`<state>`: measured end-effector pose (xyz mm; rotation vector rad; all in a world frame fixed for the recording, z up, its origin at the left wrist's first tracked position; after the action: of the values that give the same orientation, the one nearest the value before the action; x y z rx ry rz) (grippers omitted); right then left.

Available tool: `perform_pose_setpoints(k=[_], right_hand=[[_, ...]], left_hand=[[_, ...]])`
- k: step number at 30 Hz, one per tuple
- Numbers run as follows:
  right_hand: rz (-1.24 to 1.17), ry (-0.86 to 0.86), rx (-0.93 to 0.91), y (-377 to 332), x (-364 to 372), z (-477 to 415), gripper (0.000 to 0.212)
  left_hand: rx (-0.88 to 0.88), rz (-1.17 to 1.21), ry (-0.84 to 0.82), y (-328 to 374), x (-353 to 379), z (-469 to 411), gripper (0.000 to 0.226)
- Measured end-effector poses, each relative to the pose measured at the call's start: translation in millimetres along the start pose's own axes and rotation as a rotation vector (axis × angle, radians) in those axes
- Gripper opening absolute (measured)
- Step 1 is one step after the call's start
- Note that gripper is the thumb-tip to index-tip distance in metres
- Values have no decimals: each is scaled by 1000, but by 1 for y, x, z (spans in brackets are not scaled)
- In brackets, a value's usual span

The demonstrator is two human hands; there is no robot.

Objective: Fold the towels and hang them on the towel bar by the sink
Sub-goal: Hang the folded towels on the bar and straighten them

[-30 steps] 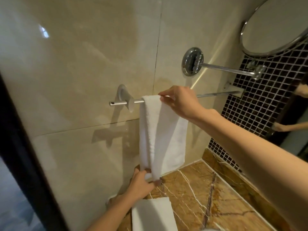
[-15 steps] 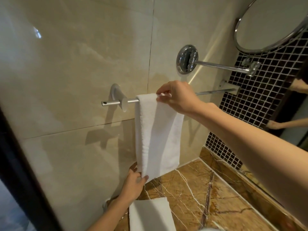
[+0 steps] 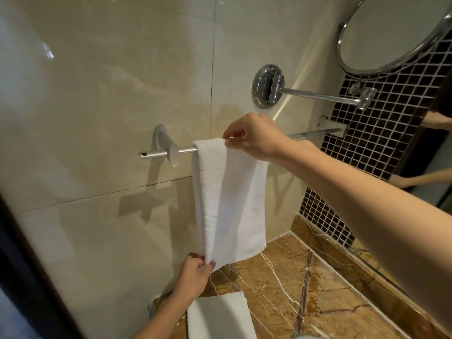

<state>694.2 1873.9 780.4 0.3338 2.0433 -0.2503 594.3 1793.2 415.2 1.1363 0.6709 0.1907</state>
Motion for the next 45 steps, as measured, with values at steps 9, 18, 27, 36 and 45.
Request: perform_pose_setpoints(k=[9,18,27,36,45], right_hand=[[-50,-8,-1,-2,6,3,25],[-48,-15,0,-1,5,5,23],[-59,16,23,3,5,7,25],[-41,4,15,4,6,4,23],[-49,12,-2,4,5,3,22]], left_hand=[[-42,20,18,-7,-7,7,34],[20,-64,200,3,-24,10,18],[-6,-42,230,3,-23,11,17],[-467,598,174,-46,43,29,47],[-476,1010,-400,42,138,41,68]])
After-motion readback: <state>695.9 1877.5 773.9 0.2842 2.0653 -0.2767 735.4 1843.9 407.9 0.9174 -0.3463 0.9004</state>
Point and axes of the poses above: each hand's wrist, its own z-axis away from the middle knuckle, its own x-axis out of the palm, y = z × x, the point moved 8 cm from there along -z, towards the middle knuckle, and after that the axes turned 14 degrees about -x, right-handed, at the moved point
